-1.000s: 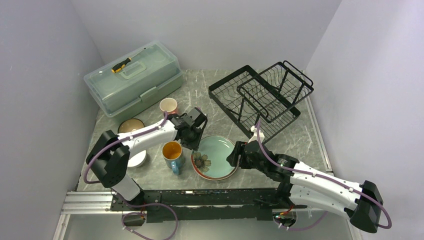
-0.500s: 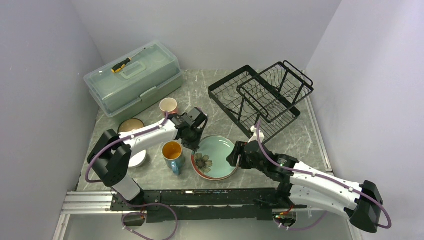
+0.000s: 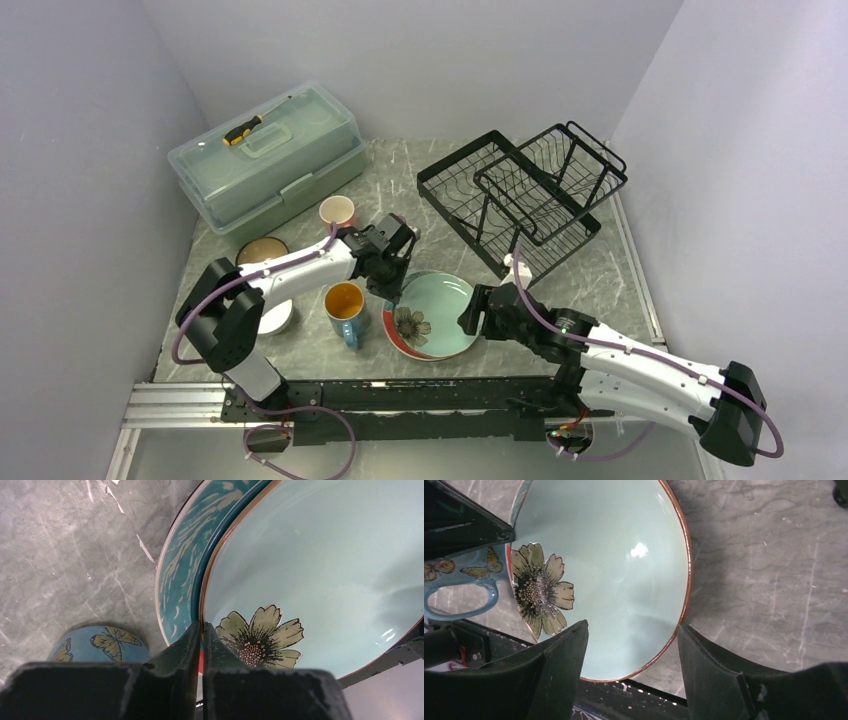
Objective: Load the mixed dishes into the dish rack
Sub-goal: Pick up the plate from the corner of the board.
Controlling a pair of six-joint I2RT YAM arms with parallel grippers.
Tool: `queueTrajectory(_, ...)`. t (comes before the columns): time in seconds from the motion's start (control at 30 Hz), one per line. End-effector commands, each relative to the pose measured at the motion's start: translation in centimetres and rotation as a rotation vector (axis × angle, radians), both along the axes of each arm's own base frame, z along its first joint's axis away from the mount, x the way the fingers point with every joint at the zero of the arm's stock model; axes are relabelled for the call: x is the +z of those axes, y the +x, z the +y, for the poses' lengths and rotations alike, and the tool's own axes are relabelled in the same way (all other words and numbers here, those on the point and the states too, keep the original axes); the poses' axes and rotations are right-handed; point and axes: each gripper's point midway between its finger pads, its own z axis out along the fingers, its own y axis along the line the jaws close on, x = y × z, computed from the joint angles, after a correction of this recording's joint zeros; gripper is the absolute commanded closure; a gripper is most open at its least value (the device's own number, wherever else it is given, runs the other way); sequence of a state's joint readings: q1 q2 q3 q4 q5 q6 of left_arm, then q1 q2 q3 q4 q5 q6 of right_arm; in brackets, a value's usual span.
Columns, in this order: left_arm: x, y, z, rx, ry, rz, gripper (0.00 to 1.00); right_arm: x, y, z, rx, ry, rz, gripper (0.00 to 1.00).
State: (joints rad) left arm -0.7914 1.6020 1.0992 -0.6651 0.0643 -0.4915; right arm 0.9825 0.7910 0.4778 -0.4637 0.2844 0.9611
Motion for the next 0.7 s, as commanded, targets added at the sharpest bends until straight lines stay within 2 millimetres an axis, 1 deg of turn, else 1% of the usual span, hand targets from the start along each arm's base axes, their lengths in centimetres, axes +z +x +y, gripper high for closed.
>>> queueTrajectory(0.0,0.5,0.2,-2.2,-0.024,-0.093,0.003,0.90,1.6,0.5,-0.6,-0.048,0.005,-0.025,0.31)
queueTrajectory(0.2,0.0,0.1,-2.3,-0.027,-0.097,0.011,0.91,2.2,0.6,-1.3,-0.068,0.006,-0.044,0.30)
queueTrajectory(0.3,-0.1,0.1,-2.5,-0.030,-0.100,0.016,0.92,1.8,0.6,-1.5,-0.080,-0.008,-0.040,0.30)
queueTrajectory(0.43,-0.3,0.1,-2.4,-0.031,-0.099,0.017,0.92,1.3,0.6,-1.0,-0.071,0.003,-0.030,0.32)
queueTrajectory(0.67,-0.4,-0.1,-2.5,-0.039,-0.103,0.024,0.94,0.7,0.9,-0.8,-0.076,-0.007,-0.026,0.32)
